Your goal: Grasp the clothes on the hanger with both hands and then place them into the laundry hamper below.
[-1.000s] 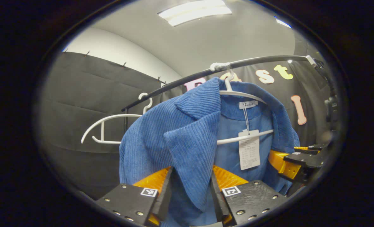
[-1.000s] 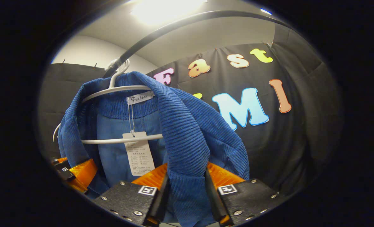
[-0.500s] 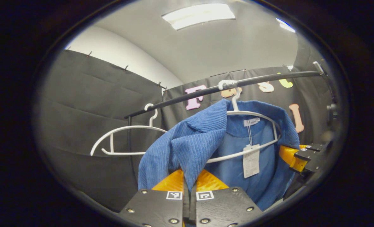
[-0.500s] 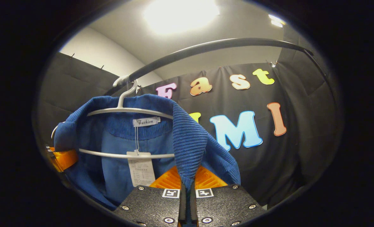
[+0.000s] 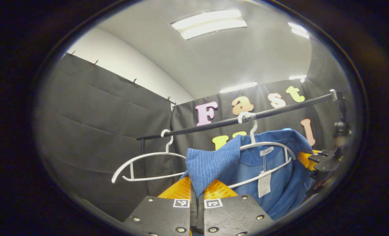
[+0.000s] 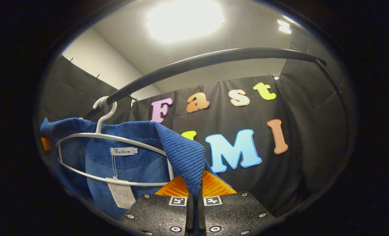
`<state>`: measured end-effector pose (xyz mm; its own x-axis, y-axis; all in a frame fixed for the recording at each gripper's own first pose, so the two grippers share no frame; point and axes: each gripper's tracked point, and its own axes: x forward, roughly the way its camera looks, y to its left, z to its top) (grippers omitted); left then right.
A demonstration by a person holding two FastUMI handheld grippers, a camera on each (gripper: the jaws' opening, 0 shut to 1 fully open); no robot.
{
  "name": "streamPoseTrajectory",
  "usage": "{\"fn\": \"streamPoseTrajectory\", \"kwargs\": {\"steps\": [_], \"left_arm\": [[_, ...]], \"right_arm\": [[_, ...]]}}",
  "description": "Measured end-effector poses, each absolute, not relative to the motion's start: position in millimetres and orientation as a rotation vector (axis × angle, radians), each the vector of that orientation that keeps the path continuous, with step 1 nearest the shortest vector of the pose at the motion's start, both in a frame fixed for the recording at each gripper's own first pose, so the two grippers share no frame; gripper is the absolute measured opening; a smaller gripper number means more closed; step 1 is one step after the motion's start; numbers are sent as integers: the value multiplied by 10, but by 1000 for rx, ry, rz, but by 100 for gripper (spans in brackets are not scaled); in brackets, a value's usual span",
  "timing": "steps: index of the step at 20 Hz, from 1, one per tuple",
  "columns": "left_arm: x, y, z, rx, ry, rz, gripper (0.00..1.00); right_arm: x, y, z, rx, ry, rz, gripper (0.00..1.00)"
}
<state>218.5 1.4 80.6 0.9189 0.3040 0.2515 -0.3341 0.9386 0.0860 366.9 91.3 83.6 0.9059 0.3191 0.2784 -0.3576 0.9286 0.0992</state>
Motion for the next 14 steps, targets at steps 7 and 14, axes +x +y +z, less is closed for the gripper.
{"fn": "streamPoseTrajectory", "kwargs": {"steps": [7,14], "left_arm": [[2230,210,1190,141,-271,316,7],[2364,494,1521,185,-296,284,7]], "right_arm": [[3920,814,966,131,-286,341,4],[4184,795,780,137,-229,349,4]]}}
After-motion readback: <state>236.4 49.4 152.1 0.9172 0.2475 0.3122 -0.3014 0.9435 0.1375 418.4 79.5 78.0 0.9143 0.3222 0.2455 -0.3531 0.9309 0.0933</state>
